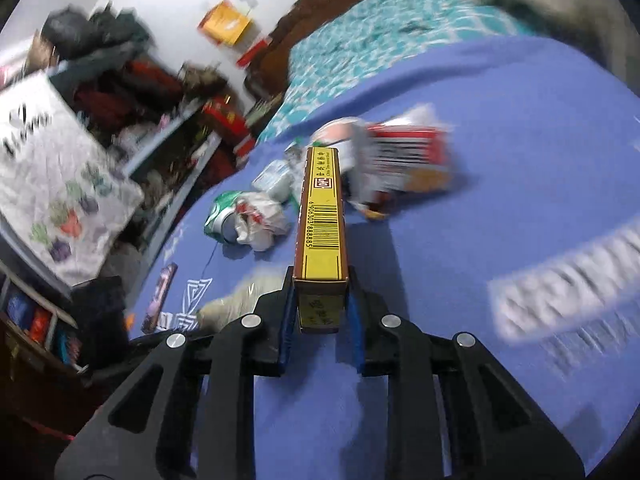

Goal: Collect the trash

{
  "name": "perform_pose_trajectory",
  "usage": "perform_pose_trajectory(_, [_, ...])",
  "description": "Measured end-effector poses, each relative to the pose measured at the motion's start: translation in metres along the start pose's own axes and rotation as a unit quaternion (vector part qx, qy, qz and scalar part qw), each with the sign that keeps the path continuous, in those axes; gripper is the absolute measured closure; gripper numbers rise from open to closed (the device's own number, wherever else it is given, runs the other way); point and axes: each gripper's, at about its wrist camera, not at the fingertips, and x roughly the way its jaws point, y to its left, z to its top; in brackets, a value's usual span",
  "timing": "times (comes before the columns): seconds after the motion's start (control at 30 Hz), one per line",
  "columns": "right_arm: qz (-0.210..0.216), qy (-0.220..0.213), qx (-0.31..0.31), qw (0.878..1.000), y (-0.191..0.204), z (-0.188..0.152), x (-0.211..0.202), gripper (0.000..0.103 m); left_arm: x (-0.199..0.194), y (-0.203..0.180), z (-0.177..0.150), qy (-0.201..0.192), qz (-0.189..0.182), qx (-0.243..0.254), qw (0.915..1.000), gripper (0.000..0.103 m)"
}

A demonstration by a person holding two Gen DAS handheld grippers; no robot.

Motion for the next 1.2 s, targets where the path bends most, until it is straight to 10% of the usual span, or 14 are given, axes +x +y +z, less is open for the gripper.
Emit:
perform_pose_trajectory(0.57, [-0.072,-0.158,0.140,0.975,-0.120,-0.016,-0.146,0.078,0.069,-0.146,0.049,0.046,-0.105,0.130,0.9849,0.100])
perform_pose_trajectory(0.7, [-0.059,-0.156,0.148,0.975,-0.127,-0.018,-0.144,0.078,0.076,-0.156,0.038,0.057,-0.055,0.149,0.9856,0.043])
perform_pose_trajectory(1.2, [-0.046,-0.142,0.156,0.976,-0.135,-0.017,-0.128,0.078,0.142,-0.144,0.072,0.115,-0.010,0.064,0.9912,0.019])
